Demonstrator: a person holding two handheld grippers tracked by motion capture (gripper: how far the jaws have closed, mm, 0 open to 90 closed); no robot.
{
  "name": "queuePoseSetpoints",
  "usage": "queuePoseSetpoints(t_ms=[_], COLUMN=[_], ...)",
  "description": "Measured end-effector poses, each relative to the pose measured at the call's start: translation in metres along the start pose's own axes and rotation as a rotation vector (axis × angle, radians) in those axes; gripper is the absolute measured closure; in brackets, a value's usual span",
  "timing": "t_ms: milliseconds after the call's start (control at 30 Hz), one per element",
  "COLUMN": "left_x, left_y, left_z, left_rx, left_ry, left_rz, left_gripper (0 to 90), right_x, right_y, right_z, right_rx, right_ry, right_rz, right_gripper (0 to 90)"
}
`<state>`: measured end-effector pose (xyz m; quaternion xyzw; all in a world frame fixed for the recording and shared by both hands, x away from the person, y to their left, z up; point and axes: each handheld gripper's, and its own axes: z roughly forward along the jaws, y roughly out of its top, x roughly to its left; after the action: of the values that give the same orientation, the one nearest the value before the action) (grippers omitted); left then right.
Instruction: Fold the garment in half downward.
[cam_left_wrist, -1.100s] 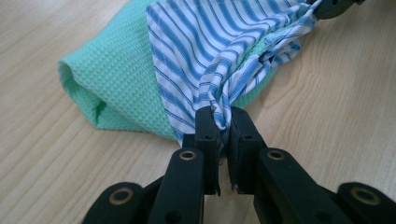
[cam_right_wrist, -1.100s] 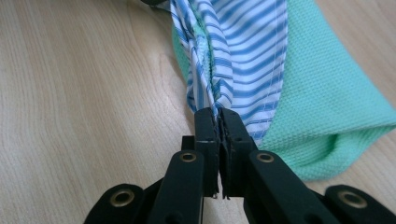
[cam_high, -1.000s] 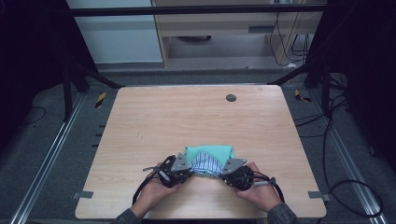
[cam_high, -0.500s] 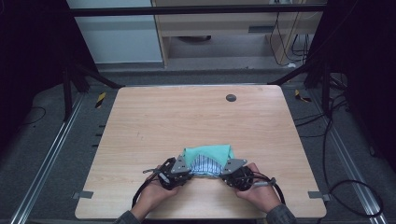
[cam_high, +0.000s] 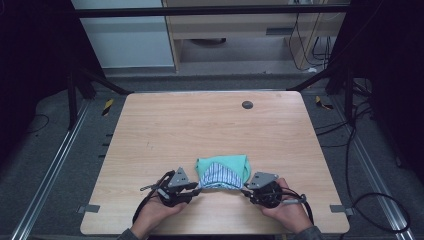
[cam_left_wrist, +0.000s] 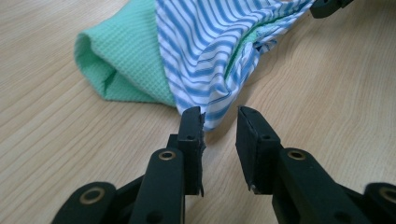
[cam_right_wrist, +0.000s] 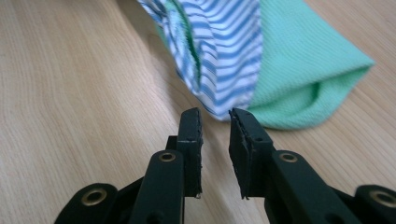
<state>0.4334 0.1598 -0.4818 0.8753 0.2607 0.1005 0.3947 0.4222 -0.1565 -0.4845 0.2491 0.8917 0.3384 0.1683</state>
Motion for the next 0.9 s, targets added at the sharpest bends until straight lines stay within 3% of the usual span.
queuePoseSetpoints(t_ms=[267,533,633,733,800,900], left_x=[0.015,0.035,0.042,0.05,0.055,0.063], left_y=[-0.01,-0.02,-0.023,-0.026,-0.027,-0.029], left_z=[-0.013,-0.024,-0.026,-0.027,-0.028,-0.029], left_rx=[-0.001,-0.028,-0.038,-0.05,-0.049,-0.046], left_ry=[0.056,0.129,0.181,0.249,0.299,0.346], left_rz=[-0.052,-0.138,-0.176,-0.23,-0.273,-0.305], left_gripper=[68.7,62.6,51.4,34.0,20.2,13.7], right_x=[-0.015,-0.028,-0.033,-0.04,-0.046,-0.054], right_y=[-0.014,-0.022,-0.023,-0.022,-0.02,-0.014], right_z=[-0.009,-0.014,-0.013,-0.012,-0.011,-0.01], right_rx=[-0.006,-0.005,-0.001,-0.011,-0.039,-0.065], right_ry=[-0.047,-0.105,-0.158,-0.22,-0.231,-0.254], right_rz=[0.055,0.132,0.183,0.241,0.304,0.361], right_gripper=[67.9,55.1,43.0,30.5,20.8,13.0])
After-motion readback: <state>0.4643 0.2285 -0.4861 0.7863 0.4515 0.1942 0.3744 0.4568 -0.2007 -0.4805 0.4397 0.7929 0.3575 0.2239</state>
